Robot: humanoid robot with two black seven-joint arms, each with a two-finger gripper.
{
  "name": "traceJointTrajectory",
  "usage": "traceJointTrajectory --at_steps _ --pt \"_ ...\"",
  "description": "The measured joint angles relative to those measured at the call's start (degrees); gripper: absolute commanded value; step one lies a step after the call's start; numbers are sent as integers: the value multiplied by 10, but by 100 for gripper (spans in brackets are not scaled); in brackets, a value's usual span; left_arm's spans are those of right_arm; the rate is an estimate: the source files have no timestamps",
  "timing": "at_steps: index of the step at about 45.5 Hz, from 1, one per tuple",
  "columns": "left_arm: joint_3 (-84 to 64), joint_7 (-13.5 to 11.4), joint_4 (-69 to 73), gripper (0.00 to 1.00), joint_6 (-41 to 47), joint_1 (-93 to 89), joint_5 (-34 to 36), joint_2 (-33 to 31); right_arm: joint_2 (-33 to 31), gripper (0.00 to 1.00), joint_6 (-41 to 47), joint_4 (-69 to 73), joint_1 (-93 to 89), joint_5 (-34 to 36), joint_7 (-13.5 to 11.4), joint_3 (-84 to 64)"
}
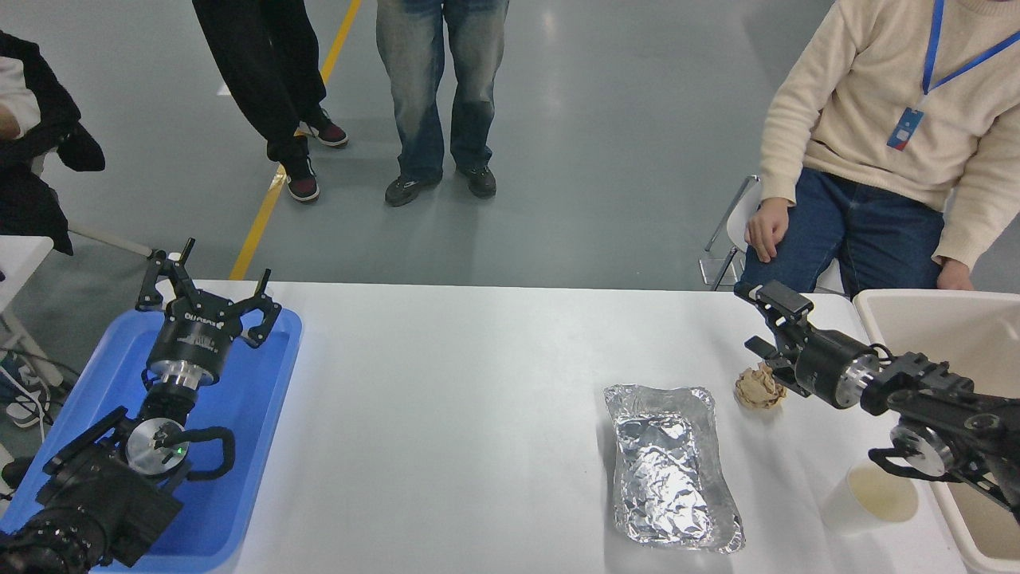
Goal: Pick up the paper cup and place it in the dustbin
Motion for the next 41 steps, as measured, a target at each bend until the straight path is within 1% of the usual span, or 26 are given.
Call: traceJointTrajectory --at_steps 12,19,25,29,33,37,41 --pt "0 0 0 100 0 0 0 0 -14 100 9 46 147 -1 0 -226" --pt "0 0 0 100 0 0 0 0 -23 100 37 96 264 -1 0 -347" --pt "0 0 0 100 0 0 0 0 -20 100 107 130 358 -5 0 -436" --pt "0 0 0 100 0 0 0 0 -8 100 168 145 423 -7 -1 -496" --pt "0 0 0 100 0 0 0 0 10 100 211 154 473 -8 -1 -538" --pt "0 0 0 100 0 0 0 0 29 100 239 166 515 -12 -1 -571" --pt "0 0 0 100 0 0 0 0 54 100 259 185 560 -32 -2 -603"
